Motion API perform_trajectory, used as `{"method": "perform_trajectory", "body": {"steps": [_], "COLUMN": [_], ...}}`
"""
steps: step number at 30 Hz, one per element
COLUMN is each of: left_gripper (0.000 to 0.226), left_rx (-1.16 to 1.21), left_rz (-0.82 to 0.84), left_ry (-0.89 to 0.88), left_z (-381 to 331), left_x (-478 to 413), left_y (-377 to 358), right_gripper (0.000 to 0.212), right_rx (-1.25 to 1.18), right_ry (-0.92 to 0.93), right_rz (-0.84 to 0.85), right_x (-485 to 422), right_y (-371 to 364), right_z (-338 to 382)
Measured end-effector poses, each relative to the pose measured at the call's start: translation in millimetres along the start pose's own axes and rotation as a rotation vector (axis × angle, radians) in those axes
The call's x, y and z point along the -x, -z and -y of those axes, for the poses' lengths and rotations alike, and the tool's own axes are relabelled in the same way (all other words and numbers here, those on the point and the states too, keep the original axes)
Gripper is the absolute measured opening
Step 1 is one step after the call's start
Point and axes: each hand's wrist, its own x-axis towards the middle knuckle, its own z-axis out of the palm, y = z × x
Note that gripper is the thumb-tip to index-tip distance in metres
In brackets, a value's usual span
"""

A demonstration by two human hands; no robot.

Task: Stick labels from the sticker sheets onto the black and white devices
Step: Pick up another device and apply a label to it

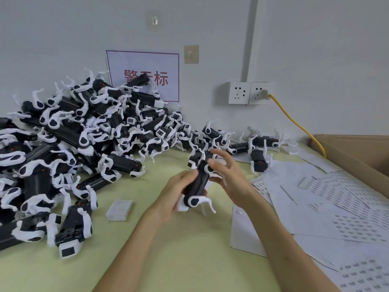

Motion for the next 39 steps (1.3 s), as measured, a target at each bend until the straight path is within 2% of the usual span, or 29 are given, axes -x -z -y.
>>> {"method": "perform_trajectory", "body": {"steps": [3, 7, 11, 16, 22, 29, 32, 39], "left_gripper": [0.043, 0.046, 0.051, 0.034, 0.012, 0.004, 0.013, 0.02], "left_rx": [-0.059, 0.128, 0.33, 0.292, 0.233, 0.089, 0.005, -0.058], "left_rz": [-0.048, -0.135, -0.177, -0.191, -0.193, -0.313, -0.36, -0.383], "left_ry": [-0.034, -0.05, -0.087, -0.161, -0.176, -0.153, -0.167, -0.189], "left_z": [4, 3, 2, 6, 12, 11, 12, 12], "left_x": [-1, -2, -5, -7, -9, -9, -10, -10], "left_y": [2, -1, 2, 5, 5, 4, 2, 2], "right_gripper": [0.054, 0.03, 0.008, 0.024, 0.016, 0.014, 0.015, 0.017], "right_rx": [0.055, -0.058, -0.166, 0.013, 0.194, 0.325, 0.389, 0.476], "right_ry": [0.049, 0.106, 0.02, 0.074, 0.182, 0.247, 0.268, 0.283], "right_rz": [-0.064, -0.188, -0.112, 0.005, 0.027, 0.025, 0.011, -0.012], "right_x": [-1, -7, -9, -4, 2, 5, 5, 5], "right_y": [-6, 7, 20, 2, -12, -17, -19, -18], "right_z": [-5, -3, 0, -2, -4, -3, -4, -3]}}
